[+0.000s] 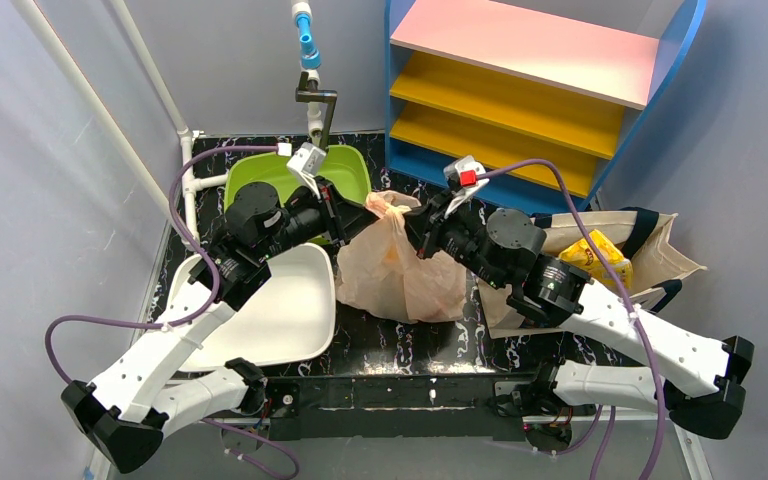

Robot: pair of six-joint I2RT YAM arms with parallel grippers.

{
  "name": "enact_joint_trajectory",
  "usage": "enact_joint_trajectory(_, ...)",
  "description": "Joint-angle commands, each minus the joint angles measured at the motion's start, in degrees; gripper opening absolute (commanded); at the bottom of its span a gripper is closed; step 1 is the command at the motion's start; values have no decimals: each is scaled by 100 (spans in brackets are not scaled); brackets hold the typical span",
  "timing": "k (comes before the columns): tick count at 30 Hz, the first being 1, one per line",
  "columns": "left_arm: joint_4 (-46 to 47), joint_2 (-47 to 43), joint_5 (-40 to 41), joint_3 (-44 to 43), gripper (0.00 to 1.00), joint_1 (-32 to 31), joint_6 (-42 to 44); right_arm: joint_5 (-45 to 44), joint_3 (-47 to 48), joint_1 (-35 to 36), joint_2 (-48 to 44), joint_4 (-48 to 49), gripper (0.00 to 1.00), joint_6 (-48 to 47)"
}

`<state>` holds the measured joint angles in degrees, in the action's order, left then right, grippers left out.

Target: Place the food into the grocery bag and tie it

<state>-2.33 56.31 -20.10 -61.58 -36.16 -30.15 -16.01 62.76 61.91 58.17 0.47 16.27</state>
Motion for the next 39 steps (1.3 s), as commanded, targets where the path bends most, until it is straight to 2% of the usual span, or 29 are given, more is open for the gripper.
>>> enact_joint_trajectory(1,-309,-47,-13,-110,0,8,106,-346,-12,-3,-159,250,1,209)
enact_joint_trajectory(5,-653,-26,-87,-239,0,5,65,-673,167,-4,-87,-19,1,342)
enact_joint_trajectory(11,-1526,-40,-12,-550,0,11,207,-1847,415,-13,-101,-1237,1,849)
enact_joint_trajectory(14,-1830,-216,338,-527,0,8,424,-2495,191,-21,-348,-1694,1,1202)
enact_joint_trajectory(20,-2273,-490,957,-344,0,11,725,-3185,-838,-224,-1225,-1718,1,1481)
enact_joint_trajectory(24,-2454,-874,1751,115,0,4,721,-3039,-1310,-705,-1540,-1986,1,1717)
enact_joint_trajectory(28,-2593,-1320,2100,688,0,17,583,-2505,-1681,-1307,-1605,-2178,1,1996)
enact_joint_trajectory(35,-2629,-2144,2287,1918,0,17,167,-1810,-2022,-2042,-1524,-2370,1,2323)
enact_joint_trajectory(39,-2514,-2295,1786,2198,0,15,215,-1191,-1931,-2218,-1397,-2008,1,1876)
